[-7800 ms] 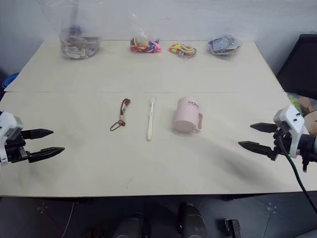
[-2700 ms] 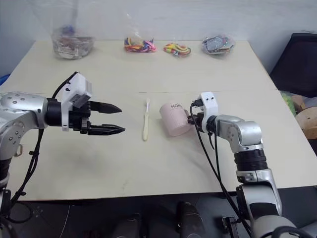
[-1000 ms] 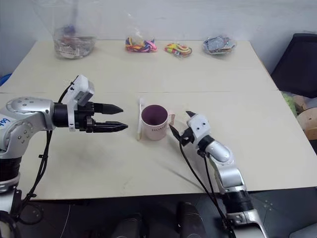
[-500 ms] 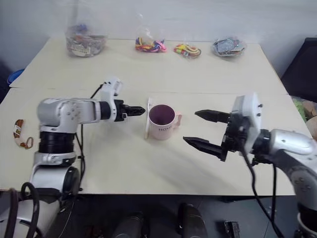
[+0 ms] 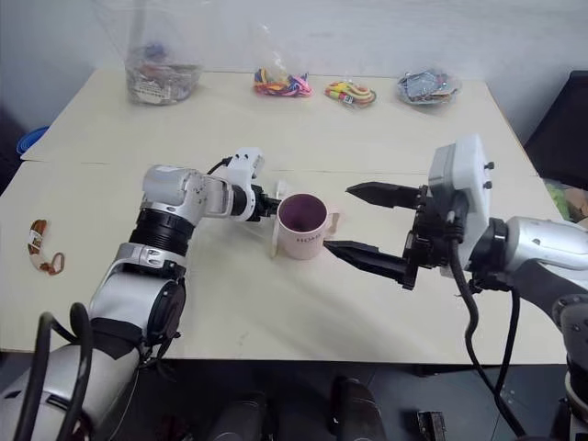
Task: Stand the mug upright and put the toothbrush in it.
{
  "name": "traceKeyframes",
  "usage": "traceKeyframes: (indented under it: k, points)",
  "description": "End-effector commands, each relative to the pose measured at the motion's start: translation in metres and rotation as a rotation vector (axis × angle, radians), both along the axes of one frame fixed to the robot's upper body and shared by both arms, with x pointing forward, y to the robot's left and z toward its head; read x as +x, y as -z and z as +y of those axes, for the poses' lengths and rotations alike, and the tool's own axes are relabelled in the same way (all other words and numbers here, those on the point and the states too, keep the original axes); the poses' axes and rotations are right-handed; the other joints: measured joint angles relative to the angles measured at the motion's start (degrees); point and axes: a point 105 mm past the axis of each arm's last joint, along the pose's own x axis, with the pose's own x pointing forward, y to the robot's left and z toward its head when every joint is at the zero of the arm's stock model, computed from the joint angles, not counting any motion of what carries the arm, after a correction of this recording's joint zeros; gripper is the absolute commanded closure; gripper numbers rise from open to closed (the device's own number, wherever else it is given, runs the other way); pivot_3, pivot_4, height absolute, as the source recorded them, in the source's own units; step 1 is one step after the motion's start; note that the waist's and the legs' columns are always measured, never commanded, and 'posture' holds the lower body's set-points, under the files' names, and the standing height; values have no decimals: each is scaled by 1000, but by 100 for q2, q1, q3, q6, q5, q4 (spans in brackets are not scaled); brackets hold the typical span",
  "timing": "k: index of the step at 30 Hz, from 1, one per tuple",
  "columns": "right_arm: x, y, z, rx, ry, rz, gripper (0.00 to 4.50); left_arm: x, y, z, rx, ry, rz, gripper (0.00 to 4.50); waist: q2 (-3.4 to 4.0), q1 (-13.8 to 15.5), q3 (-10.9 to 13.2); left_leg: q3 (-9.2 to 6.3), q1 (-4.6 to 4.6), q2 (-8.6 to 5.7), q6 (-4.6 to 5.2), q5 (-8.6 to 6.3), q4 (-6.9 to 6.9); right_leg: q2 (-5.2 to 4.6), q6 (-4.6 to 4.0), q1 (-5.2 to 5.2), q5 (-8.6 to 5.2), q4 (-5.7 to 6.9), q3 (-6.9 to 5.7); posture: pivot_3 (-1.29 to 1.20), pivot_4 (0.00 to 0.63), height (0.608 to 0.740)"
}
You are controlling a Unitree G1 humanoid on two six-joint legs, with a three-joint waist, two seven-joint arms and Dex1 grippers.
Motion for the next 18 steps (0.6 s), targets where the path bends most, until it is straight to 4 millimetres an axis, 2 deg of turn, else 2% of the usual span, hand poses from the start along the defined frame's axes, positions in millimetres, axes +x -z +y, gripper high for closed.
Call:
traceKeyframes:
  k: [1, 4, 5, 12, 15, 17, 18]
  points:
    - [-1, -4, -3, -56, 33, -71, 0, -3, 5, -9, 3, 33, 27, 3199, 0, 6, 0, 0, 0, 0, 0, 0, 0, 0, 0, 0, 0, 0, 0, 0, 150, 740]
    - [0, 0, -7, -80, 45, -76, 0, -5, 10, -9, 15, 42, 40, 4134, -1, 22, 0, 0, -1, 0, 0, 0, 1, -1, 1, 0, 0, -1, 0, 0, 150, 740]
    - [1, 0, -8, -86, 52, -79, 0, -5, 11, -9, 20, 46, 43, 4273, -1, 22, 0, 0, -1, -1, 0, 0, 1, -1, 1, 0, 1, -1, 0, 0, 150, 740]
    - [4, -1, -12, -103, 68, -93, 0, 0, 7, -1, 36, 19, 5, 4291, -1, 20, -1, 1, 1, 0, 1, 0, 2, -1, 2, 0, 1, 0, 1, 0, 150, 740]
    - [3, -2, -12, -107, 72, -96, 0, 15, -13, 29, 51, -80, -115, 4291, -1, 6, 0, 2, 1, 1, 1, 0, 2, -1, 2, 0, 1, 0, 1, 0, 150, 740]
    - [3, -2, -13, -104, 79, -93, 0, 24, -35, 43, 6, -126, -237, 4291, -2, -49, 0, 2, 0, 6, 0, 1, 1, 1, 2, -1, 1, 0, 1, 0, 150, 740]
    - [4, -2, -14, -100, 85, -90, 0, 27, -57, 43, -55, -115, -344, 4291, -1, -55, 0, 6, 0, 10, 0, 1, -1, 4, 2, -4, 1, 0, 1, 0, 150, 740]
